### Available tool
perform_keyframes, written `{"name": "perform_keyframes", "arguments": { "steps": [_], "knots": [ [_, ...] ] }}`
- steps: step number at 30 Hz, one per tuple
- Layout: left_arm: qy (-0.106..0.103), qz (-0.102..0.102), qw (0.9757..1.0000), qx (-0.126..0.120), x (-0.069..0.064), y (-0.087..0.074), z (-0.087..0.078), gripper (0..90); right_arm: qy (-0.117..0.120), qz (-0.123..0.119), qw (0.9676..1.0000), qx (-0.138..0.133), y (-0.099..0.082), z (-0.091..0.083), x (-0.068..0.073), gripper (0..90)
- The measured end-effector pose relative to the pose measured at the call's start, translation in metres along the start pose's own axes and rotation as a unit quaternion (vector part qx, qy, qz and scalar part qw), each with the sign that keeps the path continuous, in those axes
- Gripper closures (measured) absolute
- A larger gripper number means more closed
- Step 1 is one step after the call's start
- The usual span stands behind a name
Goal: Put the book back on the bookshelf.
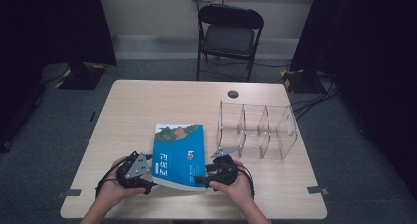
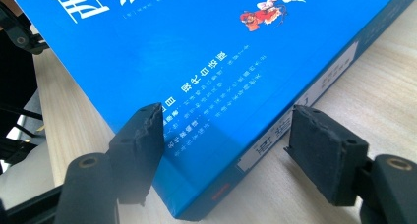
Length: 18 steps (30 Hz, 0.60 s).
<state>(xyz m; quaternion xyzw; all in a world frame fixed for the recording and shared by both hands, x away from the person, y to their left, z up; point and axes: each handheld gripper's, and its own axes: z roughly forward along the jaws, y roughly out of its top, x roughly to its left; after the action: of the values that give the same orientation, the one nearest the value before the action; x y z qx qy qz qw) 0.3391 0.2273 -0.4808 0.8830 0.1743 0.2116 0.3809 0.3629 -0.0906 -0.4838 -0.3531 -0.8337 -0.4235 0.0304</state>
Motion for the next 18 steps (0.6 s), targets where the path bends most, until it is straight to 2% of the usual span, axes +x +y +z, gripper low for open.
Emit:
{"name": "perform_keyframes", "arguments": {
  "steps": [2,3,9,10,12,14,15,17,18],
  "knots": [
    [0.003,0.008,1.0,0.006,0.0,0.001,-0.001,16.4,0.0,0.002,1.0,0.005,0.001,0.0,0.0,29.2],
    [0.003,0.004,1.0,0.0,0.0,0.0,0.0,16.4,0.0,0.001,1.0,0.008,0.002,0.0,0.0,29.2],
    [0.003,0.0,1.0,0.002,-0.001,-0.001,0.0,16.5,0.0,-0.001,0.9999,0.01,0.003,0.0,0.0,29.3],
    [0.002,0.0,0.9999,0.011,-0.001,-0.002,-0.001,16.6,0.0,-0.002,1.0,0.008,0.002,0.0,0.0,29.7],
    [0.001,-0.007,1.0,0.003,-0.001,-0.005,0.001,16.8,-0.013,-0.017,0.9997,-0.009,0.001,-0.002,0.002,33.7],
    [-0.004,-0.013,0.9999,0.005,-0.001,-0.007,0.002,17.2,-0.016,-0.038,0.9986,-0.034,-0.001,-0.003,0.006,32.1],
    [-0.006,-0.018,0.9998,0.005,-0.001,-0.008,0.003,17.2,-0.017,-0.043,0.9982,-0.039,-0.001,-0.003,0.01,30.4],
    [-0.005,-0.017,0.9998,0.01,-0.001,-0.008,0.002,17.4,-0.026,-0.064,0.9966,-0.045,-0.001,-0.004,0.018,27.2],
    [-0.005,-0.017,0.9998,0.01,-0.001,-0.008,0.002,17.4,-0.023,-0.079,0.9955,-0.047,0.0,-0.004,0.022,30.4]
  ]
}}
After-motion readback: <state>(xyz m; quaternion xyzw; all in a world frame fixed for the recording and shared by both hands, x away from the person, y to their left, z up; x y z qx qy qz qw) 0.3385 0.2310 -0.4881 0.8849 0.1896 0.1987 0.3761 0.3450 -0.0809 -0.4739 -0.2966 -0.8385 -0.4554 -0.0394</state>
